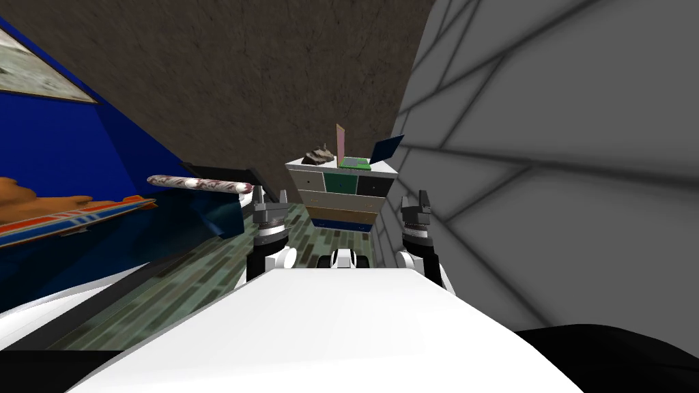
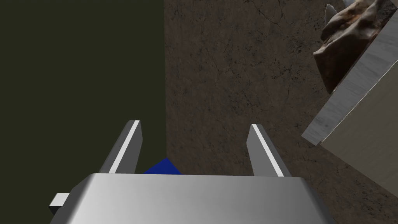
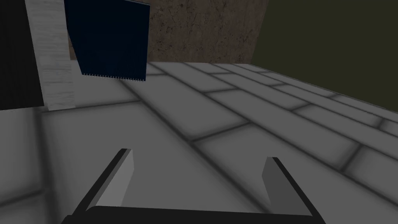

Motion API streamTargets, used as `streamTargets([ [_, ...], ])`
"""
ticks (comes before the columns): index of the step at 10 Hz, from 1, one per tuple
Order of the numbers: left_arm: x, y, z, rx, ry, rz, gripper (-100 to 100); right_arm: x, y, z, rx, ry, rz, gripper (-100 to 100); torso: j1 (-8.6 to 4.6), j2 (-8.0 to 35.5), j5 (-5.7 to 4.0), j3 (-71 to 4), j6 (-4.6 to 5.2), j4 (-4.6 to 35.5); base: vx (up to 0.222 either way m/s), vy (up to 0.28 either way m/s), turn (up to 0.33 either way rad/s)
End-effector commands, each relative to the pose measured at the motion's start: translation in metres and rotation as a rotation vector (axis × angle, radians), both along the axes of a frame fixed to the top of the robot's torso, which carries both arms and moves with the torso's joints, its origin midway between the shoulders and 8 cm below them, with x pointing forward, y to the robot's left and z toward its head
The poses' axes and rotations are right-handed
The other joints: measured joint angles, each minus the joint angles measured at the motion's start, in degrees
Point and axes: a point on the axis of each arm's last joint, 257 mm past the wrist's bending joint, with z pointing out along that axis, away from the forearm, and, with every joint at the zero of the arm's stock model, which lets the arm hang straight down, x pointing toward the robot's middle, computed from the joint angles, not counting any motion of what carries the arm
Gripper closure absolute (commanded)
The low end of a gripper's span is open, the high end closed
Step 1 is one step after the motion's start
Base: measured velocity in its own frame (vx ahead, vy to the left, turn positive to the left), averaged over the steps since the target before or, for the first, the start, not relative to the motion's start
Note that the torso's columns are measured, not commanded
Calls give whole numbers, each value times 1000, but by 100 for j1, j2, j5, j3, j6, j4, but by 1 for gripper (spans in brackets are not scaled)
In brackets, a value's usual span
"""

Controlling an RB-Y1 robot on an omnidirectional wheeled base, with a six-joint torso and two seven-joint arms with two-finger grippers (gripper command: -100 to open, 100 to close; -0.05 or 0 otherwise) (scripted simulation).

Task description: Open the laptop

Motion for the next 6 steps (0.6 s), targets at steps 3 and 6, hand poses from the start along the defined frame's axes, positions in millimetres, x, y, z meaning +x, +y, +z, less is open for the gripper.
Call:
streamTargets([
  [3,0,0,0,0,0,0,0,4,6,6,-272,10,-85,-100,-12,28,-4,-26,0,26,70,106,-46],
  [6,0,0,0,0,0,0,0,7,8,12,-497,1,-171,-100,-11,36,-4,-21,0,28,78,137,-55],
])
